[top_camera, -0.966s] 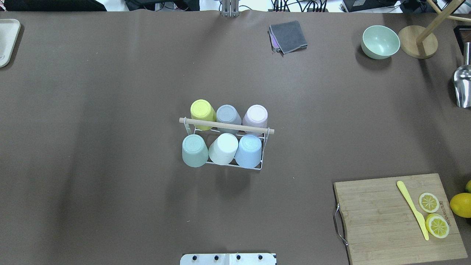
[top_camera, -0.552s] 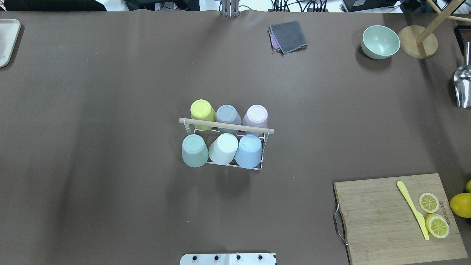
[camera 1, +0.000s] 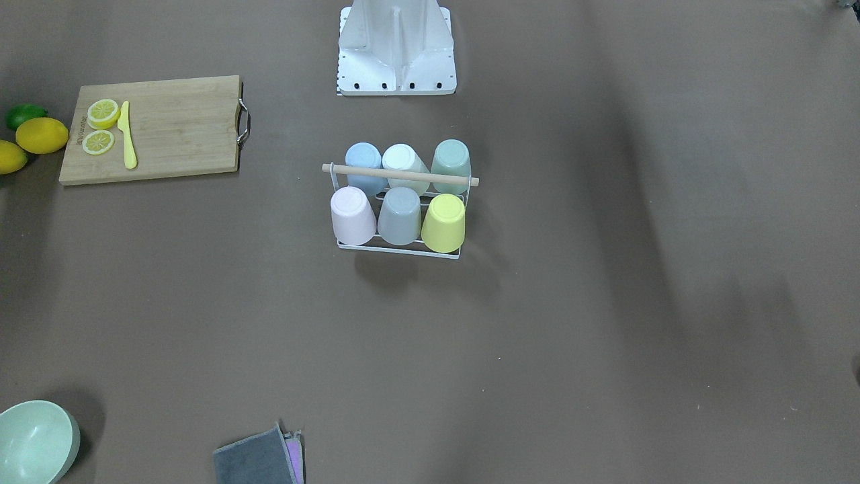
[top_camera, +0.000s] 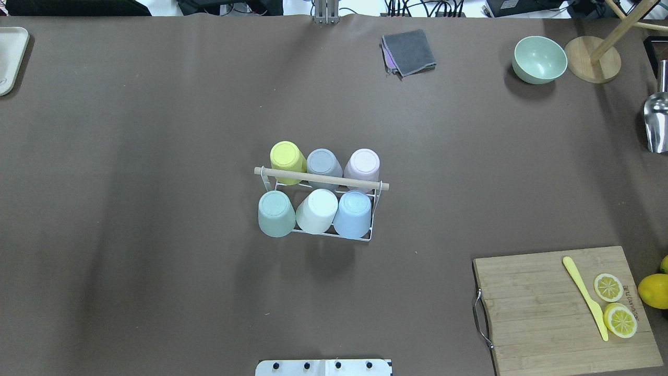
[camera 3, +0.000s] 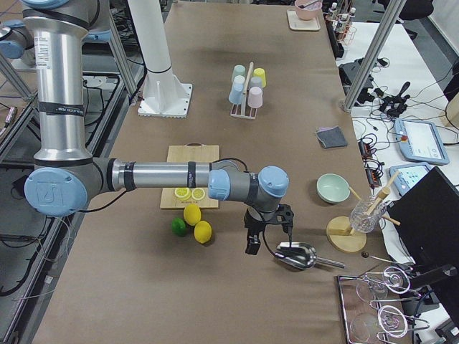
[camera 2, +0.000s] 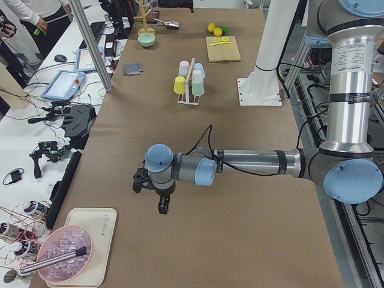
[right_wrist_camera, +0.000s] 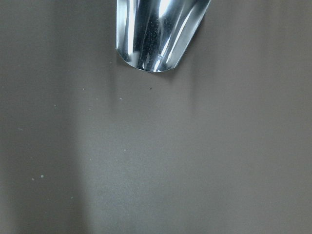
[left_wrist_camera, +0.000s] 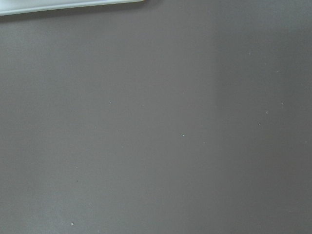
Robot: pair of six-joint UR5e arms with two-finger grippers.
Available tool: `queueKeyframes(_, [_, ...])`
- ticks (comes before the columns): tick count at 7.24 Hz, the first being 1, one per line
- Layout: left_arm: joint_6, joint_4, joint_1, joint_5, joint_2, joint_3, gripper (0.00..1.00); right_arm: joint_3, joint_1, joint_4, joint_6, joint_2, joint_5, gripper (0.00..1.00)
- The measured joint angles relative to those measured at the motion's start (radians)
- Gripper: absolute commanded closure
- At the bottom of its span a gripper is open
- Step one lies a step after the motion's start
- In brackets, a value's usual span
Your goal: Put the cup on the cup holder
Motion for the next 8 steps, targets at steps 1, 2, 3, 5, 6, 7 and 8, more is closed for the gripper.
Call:
queueKeyframes(1, [0.0,0.0,0.0,0.0,0.006,-0.006,0.03,0.001,0.0,0.0,0.005,0.001,0.014,0.01])
queueKeyframes(2, [0.0,0.0,0.0,0.0,0.011,-0.012,0.03,0.003,0.0,0.001,0.007,0.001,0.039,0.01])
queueKeyframes(3, [0.0,0.0,0.0,0.0,0.012,-0.014,0.03,0.006,0.0,0.001,0.007,0.002,0.058,0.01])
queueKeyframes(5, [0.0,0.0,0.001,0.0,0.013,-0.014,0.03,0.012,0.001,0.002,0.004,0.002,0.07,0.01])
queueKeyframes(6, [-0.001,0.0,0.001,0.0,0.013,-0.013,0.03,0.016,0.002,0.002,0.002,0.001,0.071,0.01])
queueKeyframes(7, [-0.002,0.0,0.001,0.0,0.013,-0.013,0.03,0.019,0.004,0.002,0.001,-0.002,0.071,0.01])
queueKeyframes(8, [-0.005,0.0,0.001,0.0,0.013,-0.013,0.03,0.022,0.008,0.002,-0.001,-0.007,0.072,0.01])
